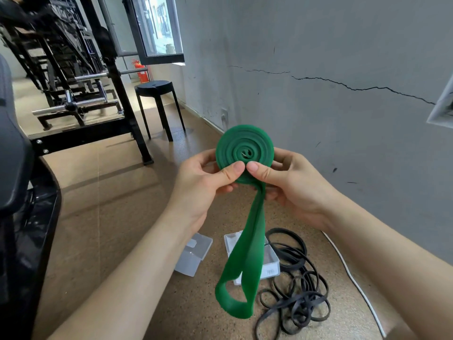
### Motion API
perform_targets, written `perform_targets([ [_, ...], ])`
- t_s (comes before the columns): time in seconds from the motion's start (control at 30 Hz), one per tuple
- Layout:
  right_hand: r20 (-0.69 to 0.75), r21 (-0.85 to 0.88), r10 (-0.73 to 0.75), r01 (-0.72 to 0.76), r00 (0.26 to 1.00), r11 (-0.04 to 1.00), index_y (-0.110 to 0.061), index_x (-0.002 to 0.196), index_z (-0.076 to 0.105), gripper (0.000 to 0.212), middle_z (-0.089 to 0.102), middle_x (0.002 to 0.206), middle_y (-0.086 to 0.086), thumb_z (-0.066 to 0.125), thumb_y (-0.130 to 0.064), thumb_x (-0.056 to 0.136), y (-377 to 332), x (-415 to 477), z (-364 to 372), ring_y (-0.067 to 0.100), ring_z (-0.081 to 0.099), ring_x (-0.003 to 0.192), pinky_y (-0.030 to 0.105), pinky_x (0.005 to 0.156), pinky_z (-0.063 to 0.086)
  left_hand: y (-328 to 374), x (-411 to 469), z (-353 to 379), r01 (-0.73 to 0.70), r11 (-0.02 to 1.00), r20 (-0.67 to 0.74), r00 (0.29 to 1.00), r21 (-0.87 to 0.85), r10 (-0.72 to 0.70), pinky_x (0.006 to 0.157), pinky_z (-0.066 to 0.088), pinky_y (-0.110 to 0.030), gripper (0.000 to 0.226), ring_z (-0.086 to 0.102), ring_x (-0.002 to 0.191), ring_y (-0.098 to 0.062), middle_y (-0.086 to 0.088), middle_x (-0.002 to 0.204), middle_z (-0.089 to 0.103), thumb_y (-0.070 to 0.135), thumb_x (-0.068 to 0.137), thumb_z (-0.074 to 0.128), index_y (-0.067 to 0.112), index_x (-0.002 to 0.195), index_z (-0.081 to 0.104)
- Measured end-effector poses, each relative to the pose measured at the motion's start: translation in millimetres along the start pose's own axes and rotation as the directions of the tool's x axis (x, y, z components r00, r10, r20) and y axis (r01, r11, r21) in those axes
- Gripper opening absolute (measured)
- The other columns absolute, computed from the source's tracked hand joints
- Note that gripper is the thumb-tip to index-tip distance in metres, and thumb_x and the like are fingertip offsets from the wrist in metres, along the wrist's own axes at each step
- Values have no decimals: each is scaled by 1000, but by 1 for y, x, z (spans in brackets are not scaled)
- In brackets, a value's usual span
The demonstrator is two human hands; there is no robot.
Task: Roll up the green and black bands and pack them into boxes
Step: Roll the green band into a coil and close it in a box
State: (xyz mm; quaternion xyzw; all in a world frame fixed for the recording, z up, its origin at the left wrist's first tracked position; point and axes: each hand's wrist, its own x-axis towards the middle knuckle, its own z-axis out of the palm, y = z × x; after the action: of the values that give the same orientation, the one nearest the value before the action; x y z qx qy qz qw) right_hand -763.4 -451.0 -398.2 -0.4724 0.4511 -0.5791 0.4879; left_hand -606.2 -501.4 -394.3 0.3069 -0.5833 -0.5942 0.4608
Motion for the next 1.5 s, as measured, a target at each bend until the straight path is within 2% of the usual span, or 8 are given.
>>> perform_targets([
  [0.17, 101, -335, 79, -41, 992, 941, -27, 109, 65, 46, 72, 102, -8, 86, -33, 68, 12, -3, 10, 9, 67, 95, 29, 79, 54, 9, 0, -2, -53, 998, -22, 998, 24, 54, 57, 54, -29, 32, 70, 73, -23, -7, 84, 75, 13, 63, 75, 10, 94, 67],
  [0.23, 71, -442, 32, 2, 997, 897, -20, 109, 67, 35, 71, 87, -13, 80, -19, 77, 12, -3, 14, -2, 63, 75, 18, 66, 50, 13, 1, -7, -68, 996, -48, 996, 51, 71, 53, 52, -25, 32, 70, 71, -22, -3, 82, 75, 13, 63, 75, 11, 94, 66],
  [0.47, 82, -482, 102, -50, 991, 875, -13, 105, 60, 28, 65, 72, -1, 73, -5, 81, -8, -1, -3, 8, 48, 52, 23, 47, 35, 21, 3, -22, 9, 995, -56, 998, 95, -4, 47, 51, -20, 29, 68, 58, -22, -9, 82, 74, -1, 75, 70, 6, 102, 64],
  [0.67, 133, -421, 96, -31, 986, 906, -33, 128, 50, 81, 70, 100, 21, 90, -20, 59, -16, -1, -17, 28, 59, 76, 38, 66, 43, 28, 2, -19, -32, 928, 42, 999, 372, 18, 49, 49, -21, 32, 68, 58, -15, -3, 83, 74, -4, 74, 74, 22, 91, 66],
  [0.8, 80, -535, -25, 64, 997, 842, -35, 130, 49, 80, 74, 94, 11, 83, -37, 58, -14, -3, -9, 12, 66, 73, 21, 61, 49, 26, 3, -17, -59, 877, 51, 998, 477, 39, 55, 53, -22, 38, 70, 68, -9, 6, 82, 73, -1, 72, 78, 32, 87, 66],
  [0.97, 22, -556, -69, 69, 997, 828, -24, 121, 57, 63, 75, 92, 10, 87, -35, 66, -2, -2, -1, 24, 73, 86, 48, 83, 57, 20, 6, -22, -46, 819, 38, 999, 571, 30, 80, 58, -39, 35, 70, 86, -8, 9, 89, 74, 6, 72, 79, 33, 92, 69],
  [1.23, -81, -150, -37, 24, 996, 988, -12, 114, 63, 34, 73, 77, 3, 74, -11, 82, -7, -6, 9, 11, 68, 62, 18, 47, 44, 4, 1, -5, 68, 997, 43, 997, 37, -69, 44, 37, -17, 39, 56, 60, -11, -3, 93, 70, 19, 70, 74, 12, 107, 63],
  [1.5, 101, -570, -12, 68, 995, 819, -18, 115, 65, 49, 73, 102, -9, 78, -30, 70, -31, -10, -18, -7, 65, 87, 9, 72, 47, 22, -1, -21, -118, 833, 152, 987, 540, 40, 60, 57, -32, 29, 72, 70, -16, 2, 81, 76, 8, 66, 84, 22, 90, 72],
])
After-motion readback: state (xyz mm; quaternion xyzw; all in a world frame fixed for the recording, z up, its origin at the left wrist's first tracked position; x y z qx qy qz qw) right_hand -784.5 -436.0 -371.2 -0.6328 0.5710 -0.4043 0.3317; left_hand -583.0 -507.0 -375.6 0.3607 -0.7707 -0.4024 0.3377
